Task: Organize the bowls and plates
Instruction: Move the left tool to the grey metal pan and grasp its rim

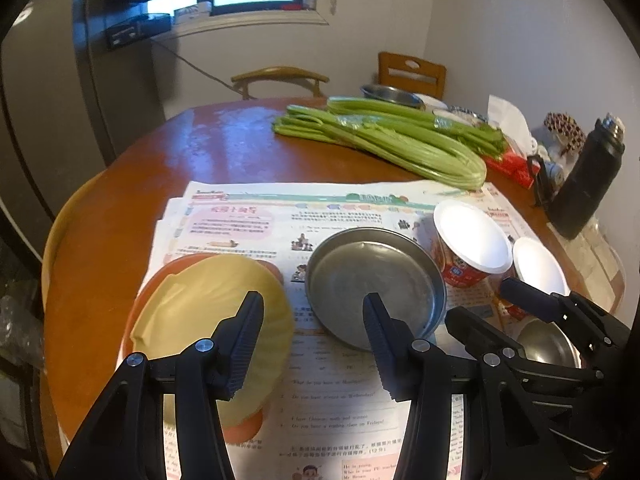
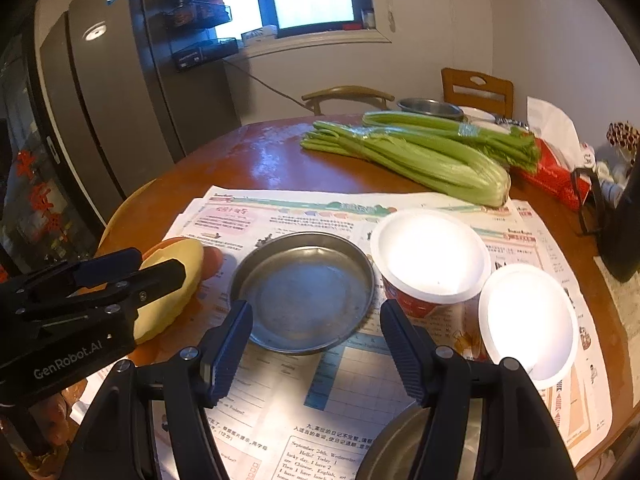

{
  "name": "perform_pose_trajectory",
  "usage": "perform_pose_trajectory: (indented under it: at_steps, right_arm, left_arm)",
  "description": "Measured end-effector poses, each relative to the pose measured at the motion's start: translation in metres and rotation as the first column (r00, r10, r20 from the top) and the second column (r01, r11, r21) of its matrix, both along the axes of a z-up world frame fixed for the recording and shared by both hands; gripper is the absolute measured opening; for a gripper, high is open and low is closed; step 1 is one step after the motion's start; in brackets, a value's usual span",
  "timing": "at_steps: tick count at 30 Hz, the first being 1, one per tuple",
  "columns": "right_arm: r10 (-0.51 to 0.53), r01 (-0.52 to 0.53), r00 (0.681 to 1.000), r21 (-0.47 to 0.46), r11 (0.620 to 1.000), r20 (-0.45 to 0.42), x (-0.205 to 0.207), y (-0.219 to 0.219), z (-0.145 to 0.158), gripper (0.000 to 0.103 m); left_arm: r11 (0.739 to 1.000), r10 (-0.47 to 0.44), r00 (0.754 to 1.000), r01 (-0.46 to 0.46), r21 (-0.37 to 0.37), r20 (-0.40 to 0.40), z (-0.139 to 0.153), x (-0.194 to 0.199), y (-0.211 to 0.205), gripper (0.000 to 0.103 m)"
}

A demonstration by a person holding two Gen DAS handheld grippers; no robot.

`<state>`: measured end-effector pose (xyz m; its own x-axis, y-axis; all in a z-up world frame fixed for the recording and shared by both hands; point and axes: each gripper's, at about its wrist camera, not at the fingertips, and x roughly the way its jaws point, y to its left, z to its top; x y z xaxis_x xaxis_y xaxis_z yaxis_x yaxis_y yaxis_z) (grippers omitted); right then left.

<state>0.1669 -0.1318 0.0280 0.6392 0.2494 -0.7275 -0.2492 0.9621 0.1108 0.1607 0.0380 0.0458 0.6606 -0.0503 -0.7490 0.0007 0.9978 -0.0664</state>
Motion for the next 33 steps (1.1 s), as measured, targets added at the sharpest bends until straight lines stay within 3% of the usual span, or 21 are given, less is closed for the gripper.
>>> perform_pose_trajectory:
  at_steps: [17, 24, 33]
  right_arm:
    - [-0.046, 0.051, 0.992, 0.036, 0.998, -0.120, 0.033, -0.005, -0.031, 0.067]
    - [-0.057, 0.062, 0.987, 0.026, 0.998, -0.152, 0.042, -0.003, -0.039, 0.067]
    - [-0.077, 0.077, 0.982, -0.009, 0.997, -0.172, 0.052, -0.001, -0.042, 0.067]
  left_arm:
    - [0.993, -0.118, 0.982, 0.112, -0.047, -0.148, -0.033, 0.076, -0.013, 0.053]
    - [0.994, -0.097, 0.980, 0.088, -0.058, -0.174, -0.049, 0.092, -0.005, 0.053]
    - [0.992, -0.128, 0.975, 0.123, -0.034, -0.184, -0.059, 0.104, -0.012, 0.053]
